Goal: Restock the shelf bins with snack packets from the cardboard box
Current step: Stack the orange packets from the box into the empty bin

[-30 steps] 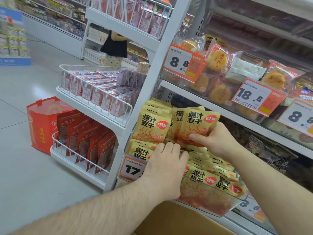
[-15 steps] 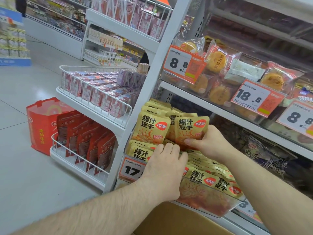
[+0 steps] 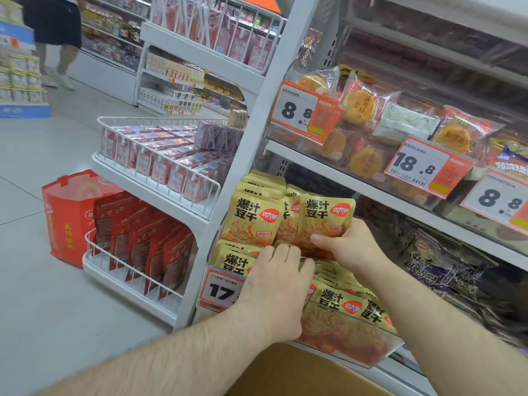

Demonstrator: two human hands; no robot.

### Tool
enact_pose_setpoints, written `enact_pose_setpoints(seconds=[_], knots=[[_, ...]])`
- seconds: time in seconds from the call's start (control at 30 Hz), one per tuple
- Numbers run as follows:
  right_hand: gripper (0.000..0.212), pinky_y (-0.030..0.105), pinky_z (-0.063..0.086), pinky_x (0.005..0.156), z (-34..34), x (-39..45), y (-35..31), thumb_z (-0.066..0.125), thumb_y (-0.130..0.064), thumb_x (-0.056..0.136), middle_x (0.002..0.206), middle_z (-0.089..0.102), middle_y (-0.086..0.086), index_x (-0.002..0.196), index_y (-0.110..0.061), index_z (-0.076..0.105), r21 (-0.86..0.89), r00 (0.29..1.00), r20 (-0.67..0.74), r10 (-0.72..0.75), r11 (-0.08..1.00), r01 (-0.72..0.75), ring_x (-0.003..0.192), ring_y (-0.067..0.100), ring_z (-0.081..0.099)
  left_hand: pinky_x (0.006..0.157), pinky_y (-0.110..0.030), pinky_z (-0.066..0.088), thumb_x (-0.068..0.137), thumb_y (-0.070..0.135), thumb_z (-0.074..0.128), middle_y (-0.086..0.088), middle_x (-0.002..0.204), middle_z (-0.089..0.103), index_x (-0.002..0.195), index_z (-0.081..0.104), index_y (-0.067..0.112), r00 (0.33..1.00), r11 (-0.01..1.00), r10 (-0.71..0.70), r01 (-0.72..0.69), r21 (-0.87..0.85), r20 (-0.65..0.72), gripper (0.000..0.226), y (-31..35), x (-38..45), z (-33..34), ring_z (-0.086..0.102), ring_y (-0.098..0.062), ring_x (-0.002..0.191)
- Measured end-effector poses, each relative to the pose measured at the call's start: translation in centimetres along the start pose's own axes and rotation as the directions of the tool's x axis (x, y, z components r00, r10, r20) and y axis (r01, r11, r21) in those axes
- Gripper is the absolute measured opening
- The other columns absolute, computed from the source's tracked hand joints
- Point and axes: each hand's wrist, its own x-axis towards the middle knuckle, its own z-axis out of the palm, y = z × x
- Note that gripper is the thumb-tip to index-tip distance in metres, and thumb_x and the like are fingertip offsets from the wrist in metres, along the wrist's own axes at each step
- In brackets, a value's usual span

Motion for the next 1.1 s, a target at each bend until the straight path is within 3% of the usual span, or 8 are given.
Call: enact_pose_setpoints(seconds=[0.13, 0.3, 0.4, 0.57, 0.7, 0.8, 1.0, 1.1], knots=[[0.022, 0.042, 0.059, 0.086, -1.3, 0.0, -0.1, 0.082, -0.013, 0.077, 0.093, 0.076, -0.004, 0.095, -0.022, 0.073, 0.032, 1.0, -0.007, 0.014, 0.999, -0.014, 0.091, 0.017, 0.072, 0.111, -0.048, 0.024, 0.082, 0.038, 0.068, -0.015, 0.14, 0.034, 0.144, 0.028, 0.014, 1.0, 1.0, 0.003, -0.003, -0.002, -0.005, 0.078, 0.0, -0.1, 0.1, 0.03, -0.034, 0.13], [0.021, 0.038, 0.057, 0.087, -0.5, -0.1, -0.2, 0.086, -0.019, 0.073, 0.086, 0.075, -0.011, 0.087, -0.03, 0.074, -0.118, 0.996, 0.03, -0.079, 0.99, 0.082, 0.089, 0.008, 0.071, 0.11, -0.047, 0.025, 0.082, 0.039, 0.068, -0.013, 0.137, 0.036, 0.142, 0.029, 0.014, 1.0, 1.0, 0.011, -0.011, -0.014, -0.022, 0.076, -0.1, -0.1, 0.0, 0.032, -0.033, 0.126], [0.018, 0.034, 0.055, 0.087, 0.4, -0.2, -0.6, 0.082, -0.028, 0.078, 0.091, 0.074, -0.015, 0.094, -0.032, 0.074, -0.195, 0.992, 0.031, -0.124, 0.973, 0.127, 0.092, 0.007, 0.068, 0.108, -0.047, 0.025, 0.082, 0.039, 0.067, -0.012, 0.136, 0.036, 0.14, 0.031, 0.015, 0.999, 1.0, 0.015, -0.015, -0.021, -0.031, 0.073, 0.0, -0.2, -0.1, 0.032, -0.032, 0.125], [0.013, 0.026, 0.051, 0.079, -0.1, -0.3, -0.8, 0.078, -0.026, 0.082, 0.089, 0.072, -0.015, 0.092, -0.03, 0.073, -0.364, 0.984, 0.077, -0.161, 0.914, 0.178, 0.09, 0.008, 0.066, 0.108, -0.047, 0.025, 0.083, 0.038, 0.065, -0.012, 0.136, 0.036, 0.142, 0.029, 0.015, 0.999, 1.0, 0.02, -0.02, -0.022, -0.03, 0.073, -0.1, -0.3, 0.0, 0.032, -0.031, 0.125], [0.013, 0.031, 0.049, 0.088, 0.3, -0.1, -1.0, 0.078, -0.03, 0.081, 0.088, 0.072, -0.012, 0.093, -0.025, 0.076, -0.506, 0.982, 0.126, -0.137, 0.843, 0.183, 0.091, 0.014, 0.065, 0.107, -0.046, 0.026, 0.082, 0.038, 0.066, -0.011, 0.136, 0.036, 0.141, 0.03, 0.015, 0.999, 1.0, 0.018, -0.019, -0.02, -0.027, 0.073, -0.2, -0.2, 0.0, 0.032, -0.031, 0.124], [0.018, 0.027, 0.049, 0.072, 0.7, -0.1, -1.3, 0.078, -0.034, 0.081, 0.083, 0.07, -0.007, 0.09, -0.02, 0.074, -0.547, 0.99, 0.087, -0.111, 0.825, 0.14, 0.083, 0.014, 0.064, 0.108, -0.047, 0.026, 0.082, 0.038, 0.066, -0.012, 0.137, 0.036, 0.141, 0.03, 0.014, 0.999, 1.0, 0.017, -0.018, -0.017, -0.028, 0.073, -0.1, -0.2, 0.1, 0.032, -0.031, 0.125], [0.024, 0.025, 0.052, 0.067, -0.9, -0.2, -3.3, 0.081, -0.041, 0.073, 0.08, 0.066, -0.011, 0.086, -0.025, 0.069, -0.687, 0.982, 0.187, 0.026, 0.718, 0.111, 0.078, 0.008, 0.063, 0.109, -0.047, 0.026, 0.084, 0.04, 0.065, -0.011, 0.136, 0.036, 0.144, 0.028, 0.015, 0.999, 1.0, 0.019, -0.02, -0.019, -0.034, 0.074, -0.1, -0.3, 0.0, 0.032, -0.031, 0.125], [0.024, 0.027, 0.052, 0.07, -3.8, 0.0, -6.3, 0.081, -0.037, 0.072, 0.089, 0.067, -0.009, 0.089, -0.027, 0.068, -0.598, 0.989, 0.147, 0.026, 0.799, 0.067, 0.084, 0.008, 0.063, 0.109, -0.047, 0.026, 0.084, 0.04, 0.065, -0.012, 0.138, 0.036, 0.144, 0.029, 0.016, 0.999, 1.0, 0.02, -0.021, -0.013, -0.037, 0.074, -0.2, -0.2, 0.1, 0.032, -0.031, 0.126]])
